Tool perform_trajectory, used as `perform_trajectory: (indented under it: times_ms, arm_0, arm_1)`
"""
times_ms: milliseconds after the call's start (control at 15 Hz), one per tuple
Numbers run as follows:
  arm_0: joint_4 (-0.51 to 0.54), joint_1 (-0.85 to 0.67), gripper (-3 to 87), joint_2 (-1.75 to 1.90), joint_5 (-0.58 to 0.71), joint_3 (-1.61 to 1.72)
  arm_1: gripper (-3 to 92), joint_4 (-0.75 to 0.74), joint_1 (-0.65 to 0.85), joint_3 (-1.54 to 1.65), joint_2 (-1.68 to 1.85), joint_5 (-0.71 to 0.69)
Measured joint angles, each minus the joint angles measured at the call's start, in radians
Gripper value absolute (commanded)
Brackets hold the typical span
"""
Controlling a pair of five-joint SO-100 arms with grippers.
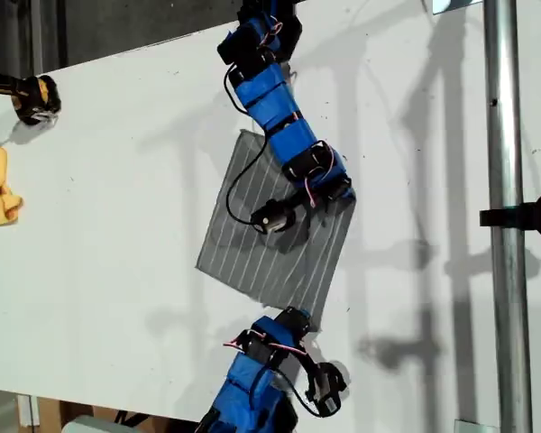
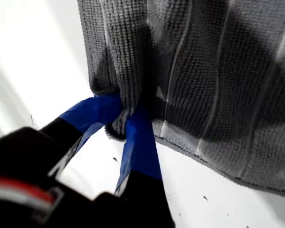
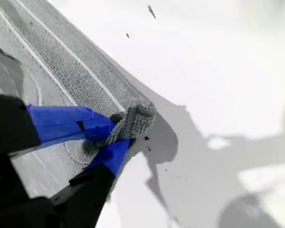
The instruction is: Grasp corners of a towel and fold twice.
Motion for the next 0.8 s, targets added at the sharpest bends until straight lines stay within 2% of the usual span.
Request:
perform_trajectory:
  times_ms: [400, 600, 800]
  arm_0:
    - [0.048, -0.046, -2.3, 0.038, 0.152, -0.233]
    - [-0.003, -0.048, -2.3, 0.064, 0.202, -0.255]
    - [-0.011, -0.098, -2.3, 0.120, 0.202, -0.236]
  arm_1:
    - [-0.2, -0.032, 0.018, 0.002, 0.218, -0.067]
    - [-0.2, -0.080, 0.015, 0.009, 0.308, -0.115]
    - [-0.2, -0.023, 0.026, 0.072, 0.368, -0.057]
